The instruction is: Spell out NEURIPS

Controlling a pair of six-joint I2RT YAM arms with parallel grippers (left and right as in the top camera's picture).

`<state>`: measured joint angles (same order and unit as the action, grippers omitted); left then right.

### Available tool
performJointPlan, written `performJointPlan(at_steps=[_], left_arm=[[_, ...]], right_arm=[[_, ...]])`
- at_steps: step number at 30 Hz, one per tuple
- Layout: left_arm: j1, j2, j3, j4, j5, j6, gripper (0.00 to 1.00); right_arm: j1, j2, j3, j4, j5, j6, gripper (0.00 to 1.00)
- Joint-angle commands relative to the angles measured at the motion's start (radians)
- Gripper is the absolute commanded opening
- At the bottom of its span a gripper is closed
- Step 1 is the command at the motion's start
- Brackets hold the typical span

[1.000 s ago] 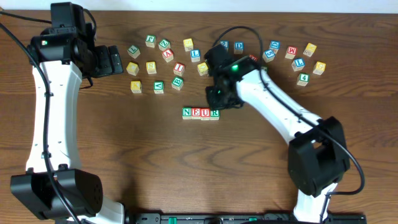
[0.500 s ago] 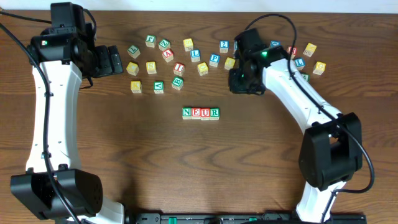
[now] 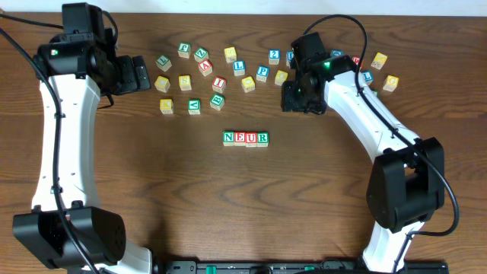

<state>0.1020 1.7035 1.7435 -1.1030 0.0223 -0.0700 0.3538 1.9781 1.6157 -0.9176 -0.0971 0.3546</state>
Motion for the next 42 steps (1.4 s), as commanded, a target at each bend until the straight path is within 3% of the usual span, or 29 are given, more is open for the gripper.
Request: performJointPlan(at_steps=[1, 4, 8, 42], left_arm=[[0.004, -0.011, 0.01, -0.004, -0.012, 0.013, 1.0], [0.004, -0.011, 0.01, -0.004, -0.012, 0.013, 1.0], [0.004, -0.011, 0.01, -0.004, -0.012, 0.013, 1.0], [0.004, -0.011, 0.01, -0.004, -0.012, 0.013, 1.0]], right_arm=[[-0.003, -0.029, 0.009, 0.006, 0.001, -0.004, 0.58], [-0.003, -0.029, 0.009, 0.01, 0.001, -0.004, 0.68], [-0.002, -0.029, 0.009, 0.013, 0.001, -0.005, 0.73], [0.001, -0.029, 0.009, 0.046, 0.016, -0.004, 0.79]])
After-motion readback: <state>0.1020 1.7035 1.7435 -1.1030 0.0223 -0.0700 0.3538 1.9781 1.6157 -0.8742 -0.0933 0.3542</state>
